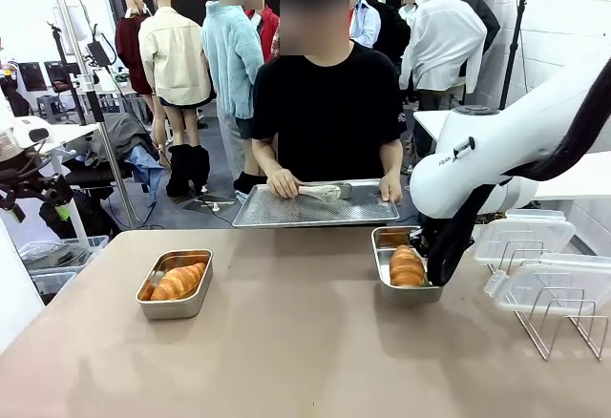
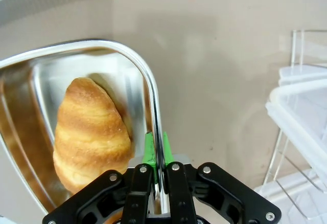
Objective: Place the bread in airtight containers.
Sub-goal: Once an object is inside an Airtight Container , place the container in the center of the table, then pick up one Airtight Container lid and hand it to the human.
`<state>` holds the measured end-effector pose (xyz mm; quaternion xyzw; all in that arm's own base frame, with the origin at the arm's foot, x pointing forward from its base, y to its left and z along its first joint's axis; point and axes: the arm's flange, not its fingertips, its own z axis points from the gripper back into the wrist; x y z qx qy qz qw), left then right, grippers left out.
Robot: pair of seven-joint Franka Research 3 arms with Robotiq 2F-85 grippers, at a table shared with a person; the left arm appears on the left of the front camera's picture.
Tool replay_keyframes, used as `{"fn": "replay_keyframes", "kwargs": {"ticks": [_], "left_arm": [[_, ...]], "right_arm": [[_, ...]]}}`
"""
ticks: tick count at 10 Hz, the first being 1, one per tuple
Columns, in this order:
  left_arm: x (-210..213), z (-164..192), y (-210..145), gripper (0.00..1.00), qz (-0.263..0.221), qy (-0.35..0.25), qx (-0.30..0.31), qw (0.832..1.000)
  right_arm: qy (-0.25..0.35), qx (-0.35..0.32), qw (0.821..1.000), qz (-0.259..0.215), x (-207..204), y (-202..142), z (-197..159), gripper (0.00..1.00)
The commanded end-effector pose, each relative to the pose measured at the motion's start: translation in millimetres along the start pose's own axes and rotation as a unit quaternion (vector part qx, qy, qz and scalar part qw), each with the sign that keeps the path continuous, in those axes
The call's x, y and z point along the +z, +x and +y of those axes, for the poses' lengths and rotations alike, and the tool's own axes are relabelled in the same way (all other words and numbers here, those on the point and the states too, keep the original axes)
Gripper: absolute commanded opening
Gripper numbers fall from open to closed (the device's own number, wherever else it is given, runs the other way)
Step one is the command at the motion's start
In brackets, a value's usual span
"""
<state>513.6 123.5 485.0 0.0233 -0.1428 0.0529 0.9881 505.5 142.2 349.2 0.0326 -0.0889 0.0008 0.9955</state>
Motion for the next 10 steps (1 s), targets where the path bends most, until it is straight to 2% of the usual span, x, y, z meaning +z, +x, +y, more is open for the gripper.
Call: {"fn": "replay_keyframes", "kwargs": {"ticks": [1, 4, 5, 6, 7, 10], "left_arm": [[2, 0, 0, 0.92, -0.001, 0.006, 0.003, 1.0], [2, 0, 0, 0.92, -0.001, 0.006, 0.003, 1.0], [2, 0, 0, 0.92, -0.001, 0.006, 0.003, 1.0], [2, 0, 0, 0.92, -0.001, 0.006, 0.003, 1.0], [2, 0, 0, 0.92, -0.001, 0.006, 0.003, 1.0], [2, 0, 0, 0.92, -0.001, 0.006, 0.003, 1.0]], "right_arm": [[-0.016, 0.003, 1.0, -0.004, -11, 13, 9, 0.0], [-0.025, 0.0, 1.0, -0.003, -28, 21, 13, 0.0], [-0.026, -0.002, 1.0, -0.001, -31, 22, 14, 0.02], [-0.03, -0.005, 1.0, 0.003, -33, 22, 14, 0.08], [-0.03, -0.006, 1.0, 0.008, -35, 22, 14, 0.24], [-0.032, -0.006, 0.999, 0.021, -40, 25, 17, 0.8]]}}
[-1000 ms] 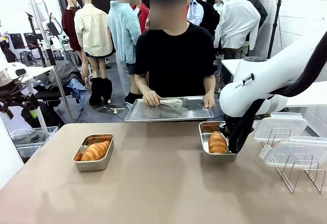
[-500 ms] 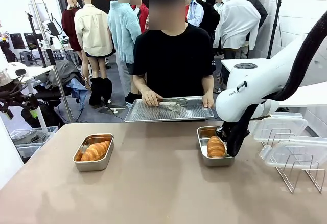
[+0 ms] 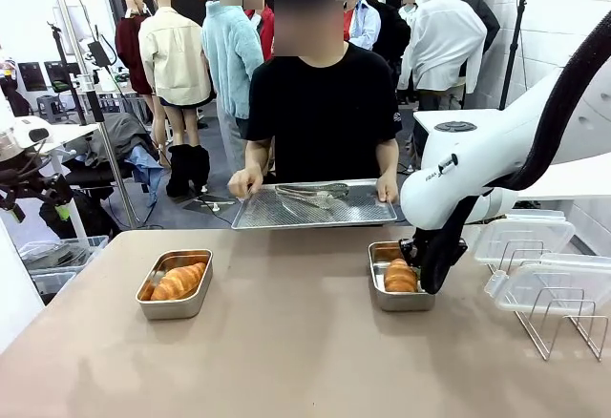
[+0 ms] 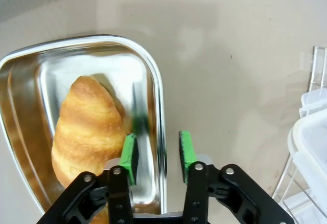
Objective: Place the bread in airtight containers.
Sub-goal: Pick up one Airtight Container lid and hand it to the human.
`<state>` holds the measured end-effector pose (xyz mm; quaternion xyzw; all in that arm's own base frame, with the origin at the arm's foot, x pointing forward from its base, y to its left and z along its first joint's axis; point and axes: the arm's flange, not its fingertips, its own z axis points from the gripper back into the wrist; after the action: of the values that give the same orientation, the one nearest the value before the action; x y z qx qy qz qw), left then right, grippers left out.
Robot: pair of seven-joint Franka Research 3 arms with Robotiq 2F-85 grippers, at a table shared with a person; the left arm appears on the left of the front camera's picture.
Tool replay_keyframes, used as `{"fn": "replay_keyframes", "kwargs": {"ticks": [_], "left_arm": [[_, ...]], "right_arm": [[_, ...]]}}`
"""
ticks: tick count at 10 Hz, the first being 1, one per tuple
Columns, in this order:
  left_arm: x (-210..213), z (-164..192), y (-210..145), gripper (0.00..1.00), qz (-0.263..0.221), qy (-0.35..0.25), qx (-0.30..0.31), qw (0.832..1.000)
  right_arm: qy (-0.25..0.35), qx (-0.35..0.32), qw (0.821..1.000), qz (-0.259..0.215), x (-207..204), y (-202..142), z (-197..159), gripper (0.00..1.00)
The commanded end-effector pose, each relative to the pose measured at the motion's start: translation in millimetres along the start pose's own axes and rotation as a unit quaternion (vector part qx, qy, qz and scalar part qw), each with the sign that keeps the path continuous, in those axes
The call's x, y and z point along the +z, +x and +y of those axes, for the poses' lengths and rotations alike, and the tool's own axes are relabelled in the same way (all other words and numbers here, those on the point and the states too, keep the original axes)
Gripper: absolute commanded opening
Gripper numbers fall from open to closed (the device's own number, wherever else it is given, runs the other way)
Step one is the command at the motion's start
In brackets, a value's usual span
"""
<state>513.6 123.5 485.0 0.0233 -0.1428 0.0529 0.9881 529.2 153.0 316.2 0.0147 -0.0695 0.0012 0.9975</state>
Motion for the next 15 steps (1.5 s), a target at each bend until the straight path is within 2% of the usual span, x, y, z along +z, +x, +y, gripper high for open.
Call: {"fn": "replay_keyframes", "kwargs": {"ticks": [1, 5, 8, 12, 13, 15], "left_arm": [[2, 0, 0, 0.92, -0.001, 0.006, 0.003, 1.0], [2, 0, 0, 0.92, -0.001, 0.006, 0.003, 1.0], [2, 0, 0, 0.92, -0.001, 0.006, 0.003, 1.0], [2, 0, 0, 0.92, -0.001, 0.006, 0.003, 1.0], [2, 0, 0, 0.92, -0.001, 0.006, 0.003, 1.0], [2, 0, 0, 0.92, -0.001, 0.006, 0.003, 1.0]], "right_arm": [[-0.019, -0.007, 1.0, 0.002, 0, 9, 10, 0.99], [-0.028, -0.004, 1.0, 0.005, 11, 5, 9, 1.0], [-0.043, -0.004, 0.999, -0.007, 48, -7, 7, 1.0], [-0.077, 0.026, 0.994, -0.076, 133, -26, 0, 1.0], [-0.08, 0.038, 0.991, -0.1, 165, -34, -14, 1.0], [-0.09, 0.058, 0.988, -0.109, 215, -56, -66, 1.0]]}}
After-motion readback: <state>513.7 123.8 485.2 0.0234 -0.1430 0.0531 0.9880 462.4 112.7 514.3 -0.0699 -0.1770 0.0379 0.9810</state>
